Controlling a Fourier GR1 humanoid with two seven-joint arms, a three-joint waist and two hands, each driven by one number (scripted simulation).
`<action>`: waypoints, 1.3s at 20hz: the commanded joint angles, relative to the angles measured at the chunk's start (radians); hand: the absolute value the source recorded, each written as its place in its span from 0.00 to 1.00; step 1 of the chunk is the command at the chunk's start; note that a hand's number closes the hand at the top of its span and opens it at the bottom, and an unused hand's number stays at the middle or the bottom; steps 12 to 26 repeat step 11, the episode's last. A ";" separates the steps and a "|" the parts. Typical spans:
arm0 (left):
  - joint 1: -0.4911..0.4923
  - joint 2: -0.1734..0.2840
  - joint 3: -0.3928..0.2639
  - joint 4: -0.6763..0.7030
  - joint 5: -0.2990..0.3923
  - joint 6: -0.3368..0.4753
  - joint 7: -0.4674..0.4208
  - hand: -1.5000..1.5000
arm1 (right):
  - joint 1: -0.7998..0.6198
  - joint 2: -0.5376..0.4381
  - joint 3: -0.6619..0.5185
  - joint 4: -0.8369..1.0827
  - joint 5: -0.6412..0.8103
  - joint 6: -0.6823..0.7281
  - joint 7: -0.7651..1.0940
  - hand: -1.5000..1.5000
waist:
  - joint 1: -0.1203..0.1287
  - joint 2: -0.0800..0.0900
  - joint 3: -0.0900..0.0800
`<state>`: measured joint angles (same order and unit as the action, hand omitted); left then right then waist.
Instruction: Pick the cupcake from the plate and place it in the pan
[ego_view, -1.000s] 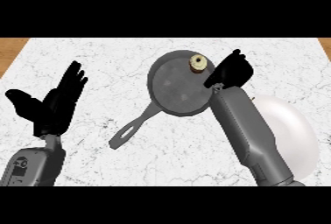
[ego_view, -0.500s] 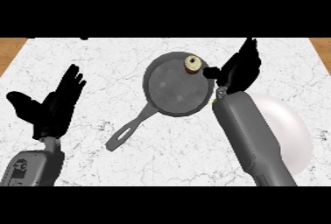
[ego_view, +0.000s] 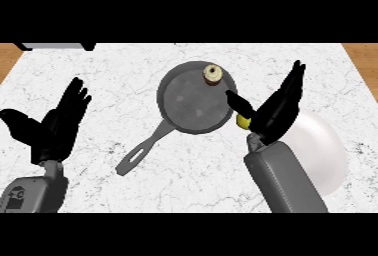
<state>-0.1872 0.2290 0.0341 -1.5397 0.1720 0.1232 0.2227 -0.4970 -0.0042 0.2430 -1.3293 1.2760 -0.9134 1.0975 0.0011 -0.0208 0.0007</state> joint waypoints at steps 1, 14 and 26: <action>0.006 0.017 0.019 0.007 0.008 -0.012 -0.009 0.50 | 0.133 0.004 0.163 -0.184 0.001 -0.152 0.184 0.00 | -0.013 -0.001 -0.001; 0.031 0.007 0.018 -0.041 0.002 0.008 0.012 0.50 | 0.512 0.004 0.374 -0.403 0.279 -0.202 0.279 0.00 | -0.020 0.008 -0.001; 0.031 0.007 0.018 -0.041 0.002 0.008 0.012 0.50 | 0.512 0.004 0.374 -0.403 0.279 -0.202 0.279 0.00 | -0.020 0.008 -0.001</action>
